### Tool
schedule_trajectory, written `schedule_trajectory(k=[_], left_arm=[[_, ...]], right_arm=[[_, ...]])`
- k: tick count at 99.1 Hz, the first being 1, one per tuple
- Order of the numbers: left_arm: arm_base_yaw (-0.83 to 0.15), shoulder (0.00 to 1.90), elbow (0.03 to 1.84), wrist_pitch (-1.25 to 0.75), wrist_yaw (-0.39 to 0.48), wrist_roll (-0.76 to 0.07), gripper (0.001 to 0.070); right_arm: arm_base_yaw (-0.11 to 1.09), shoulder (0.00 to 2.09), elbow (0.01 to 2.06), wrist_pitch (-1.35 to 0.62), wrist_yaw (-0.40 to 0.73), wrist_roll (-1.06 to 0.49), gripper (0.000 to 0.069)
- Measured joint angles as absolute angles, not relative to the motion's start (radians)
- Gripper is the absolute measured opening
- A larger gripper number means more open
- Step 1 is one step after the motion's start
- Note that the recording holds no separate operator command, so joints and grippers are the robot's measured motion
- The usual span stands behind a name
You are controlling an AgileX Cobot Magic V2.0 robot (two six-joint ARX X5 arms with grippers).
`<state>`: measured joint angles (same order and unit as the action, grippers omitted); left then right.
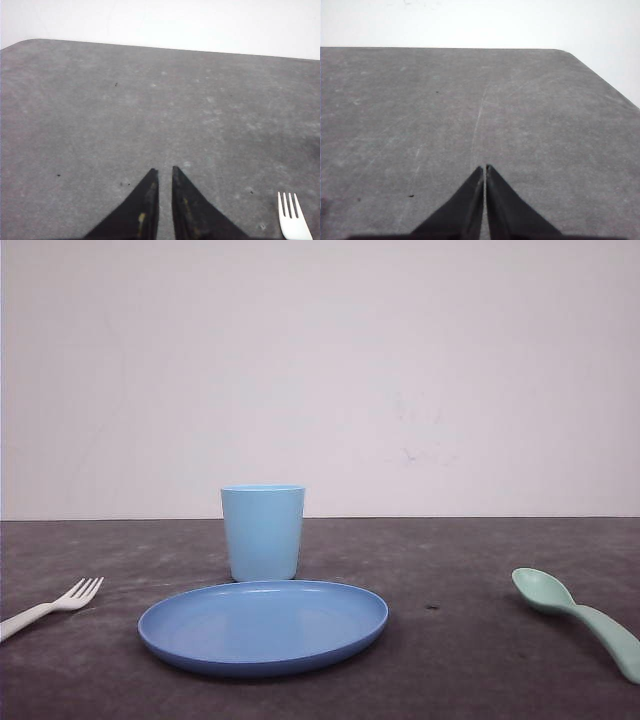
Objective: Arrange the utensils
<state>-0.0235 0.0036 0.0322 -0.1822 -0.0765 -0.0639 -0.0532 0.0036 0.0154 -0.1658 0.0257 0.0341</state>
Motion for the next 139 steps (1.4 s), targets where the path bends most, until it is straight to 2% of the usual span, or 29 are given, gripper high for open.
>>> schedule_trajectory(k=[19,48,68,90,111,139], left_arm=[[-0.023,0.004,0.033,-0.182,-0.076,-0.075,0.0023],[-0.023,0.004,0.032,-0.179,-0.076,-0.198,0.0023],[-0.023,0.004,0.033,-0.150,-0.073,-0.250,0.0023],[-0.023,0.030,0.058,-0.194,-0.045,-0.308,0.0023],[-0.023,0.176,0.263,-0.262,-0.002,-0.315,0.0023],[-0.023,0.525,0.669,-0.472,0.025,-0.229,0.0023]], right_arm=[[-0.053,0.004,0.015,-0.163,0.025,0.047,0.0007],[-0.053,0.004,0.015,-0.131,-0.026,0.233,0.0007],[-0.053,0.004,0.015,-0.068,-0.035,0.319,0.0007],[-0.053,0.017,0.043,-0.081,-0.104,0.418,0.0007],[-0.053,0.141,0.278,-0.259,-0.105,0.409,0.0007],[-0.018,0.464,0.690,-0.476,-0.105,0.202,0.0007]])
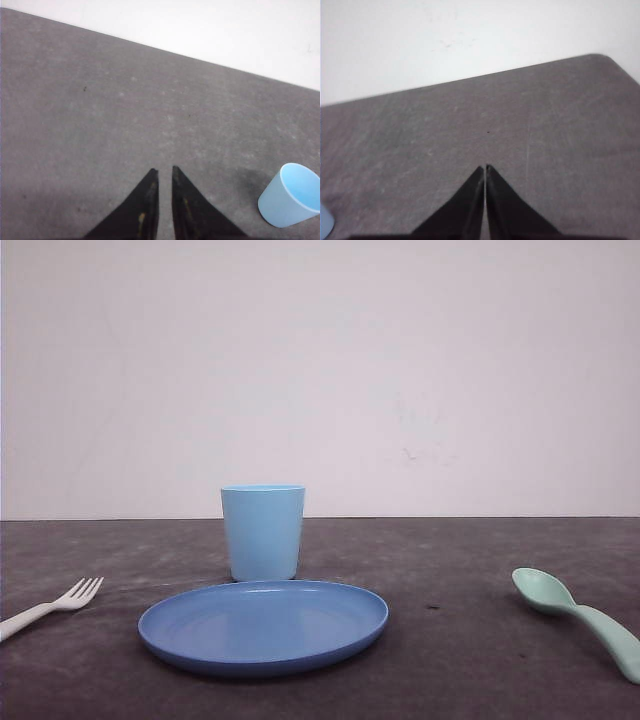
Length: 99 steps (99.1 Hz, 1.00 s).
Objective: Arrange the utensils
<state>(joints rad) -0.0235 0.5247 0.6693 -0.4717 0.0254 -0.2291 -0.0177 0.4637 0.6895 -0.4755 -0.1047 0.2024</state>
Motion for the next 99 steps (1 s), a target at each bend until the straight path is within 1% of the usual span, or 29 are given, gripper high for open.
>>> schedule_trajectory(k=[12,16,19,22,29,33,38,44,53,64,77,99], left_arm=[[-0.023,0.628,0.761,-0.513,0.029,-0.204,0.0023],[-0.024,0.653,0.774,-0.528,0.039,-0.202,0.0029],[-0.024,0.669,0.778,-0.537,0.052,-0.201,0.0044],[-0.027,0.682,0.779,-0.545,0.067,-0.201,0.0074],[-0.042,0.706,0.779,-0.575,0.107,-0.200,0.0185],[-0.057,0.722,0.779,-0.591,0.127,-0.200,0.0239],[-0.080,0.748,0.779,-0.616,0.136,-0.200,0.0275],[-0.111,0.789,0.779,-0.645,0.137,-0.200,0.0292],[-0.157,0.863,0.779,-0.676,0.136,-0.200,0.0293],[-0.208,0.957,0.779,-0.687,0.136,-0.203,0.0292],[-0.269,1.088,0.779,-0.685,0.131,-0.214,0.0268],[-0.350,1.276,0.779,-0.659,0.115,-0.226,0.0265]], right_arm=[[0.020,0.558,0.773,-0.527,-0.107,0.159,0.0009],[0.030,0.581,0.787,-0.539,-0.109,0.151,0.0035],[0.036,0.597,0.794,-0.550,-0.109,0.146,0.0086],[0.043,0.610,0.799,-0.558,-0.110,0.144,0.0163],[0.055,0.635,0.800,-0.578,-0.120,0.145,0.0359],[0.060,0.643,0.800,-0.588,-0.128,0.146,0.0424],[0.065,0.648,0.800,-0.592,-0.131,0.146,0.0467],[0.067,0.651,0.800,-0.591,-0.132,0.146,0.0488],[0.068,0.653,0.800,-0.591,-0.132,0.146,0.0499],[0.068,0.655,0.800,-0.591,-0.132,0.146,0.0503],[0.068,0.655,0.801,-0.591,-0.132,0.146,0.0503],[0.068,0.655,0.801,-0.593,-0.132,0.147,0.0503]])
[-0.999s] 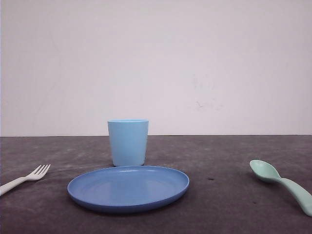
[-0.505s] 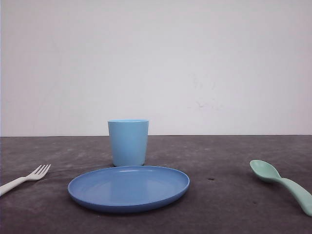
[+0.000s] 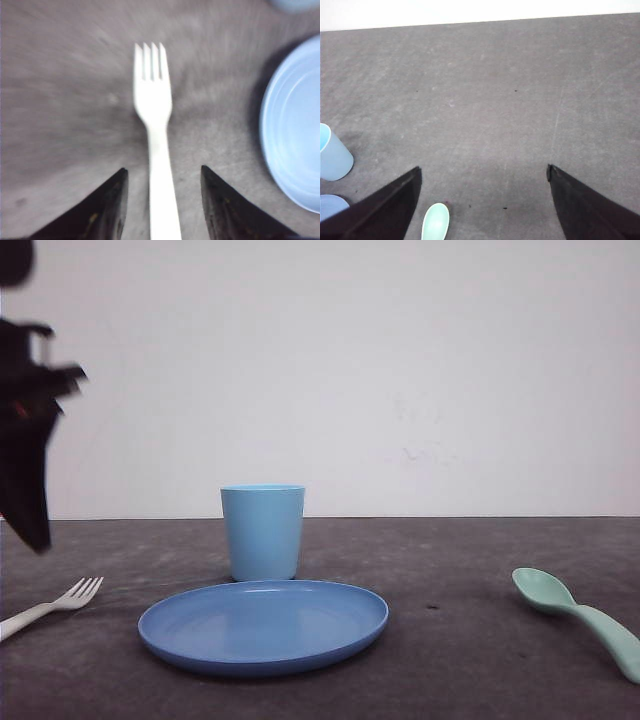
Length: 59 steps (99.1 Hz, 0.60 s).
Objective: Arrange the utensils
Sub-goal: 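Lower the left gripper onto the white fork and grasp it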
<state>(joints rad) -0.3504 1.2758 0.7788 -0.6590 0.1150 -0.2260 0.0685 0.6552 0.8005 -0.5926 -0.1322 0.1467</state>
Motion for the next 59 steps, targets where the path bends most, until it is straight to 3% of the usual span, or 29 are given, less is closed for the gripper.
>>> schedule_trajectory(k=[30,36,48,59], left_arm=[[-0.401,1.425,0.779,-0.593,0.069,-0.239,0.0258],[-0.403,1.437,0.782,-0.593,0.058,-0.241,0.0213],[-0.402,1.446,0.785,-0.579,0.052,-0.250,0.0060],[-0.403,1.441,0.786,-0.576,0.051,-0.253,0.0038]], right_arm=[[0.068,0.655,0.801,-0.596,-0.132,0.147,0.0503],[0.068,0.655,0.801,-0.599,-0.132,0.147,0.0503],[0.068,0.655,0.801,-0.615,-0.132,0.147,0.0503],[0.068,0.655,0.801,-0.617,-0.132,0.147,0.0503]])
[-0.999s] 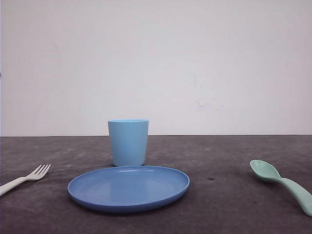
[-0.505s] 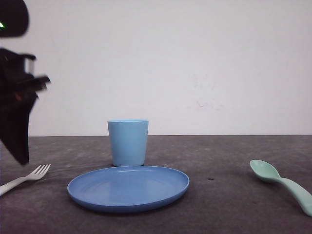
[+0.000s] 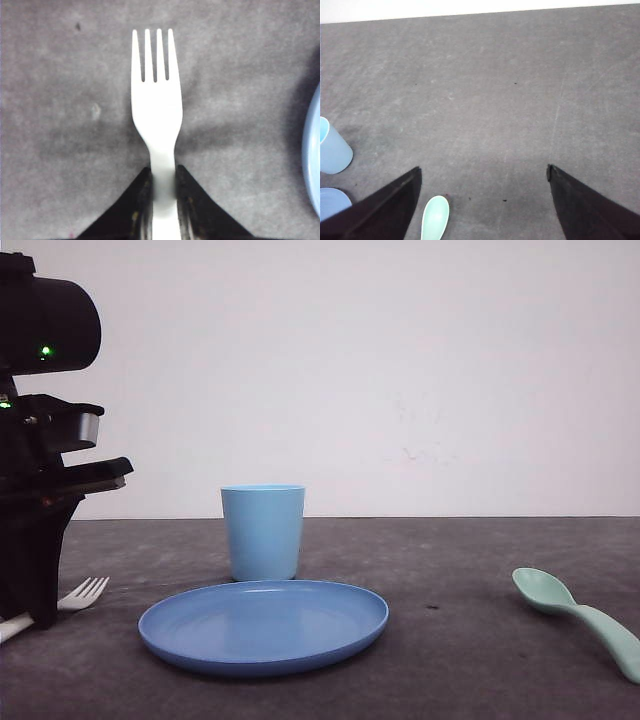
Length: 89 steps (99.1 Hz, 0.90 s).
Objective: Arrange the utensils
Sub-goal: 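Lower the left gripper onto the white fork and grasp it, then lift the fork with the left gripper and drop it into the cup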
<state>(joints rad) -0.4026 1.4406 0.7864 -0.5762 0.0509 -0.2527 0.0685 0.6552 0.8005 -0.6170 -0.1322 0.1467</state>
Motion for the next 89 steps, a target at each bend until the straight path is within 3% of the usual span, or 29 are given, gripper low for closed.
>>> schedule_trajectory(k=[16,43,89], left_arm=[[-0.411,1.335,0.814,-0.536,0.051,-0.260,0.0038],[-0.444,1.103,0.848,-0.068,0.051,-0.251,0.0038],[-0.506,1.454,0.848,0.393,0.051,-0.194,0.0038]], right_arm=[[0.068,0.655,0.801,-0.617,-0.132,0.147,0.0503],[0.068,0.655,0.801,-0.616,-0.132,0.158,0.0503],[0.068,0.655,0.801,-0.582,-0.131,0.162,0.0503]])
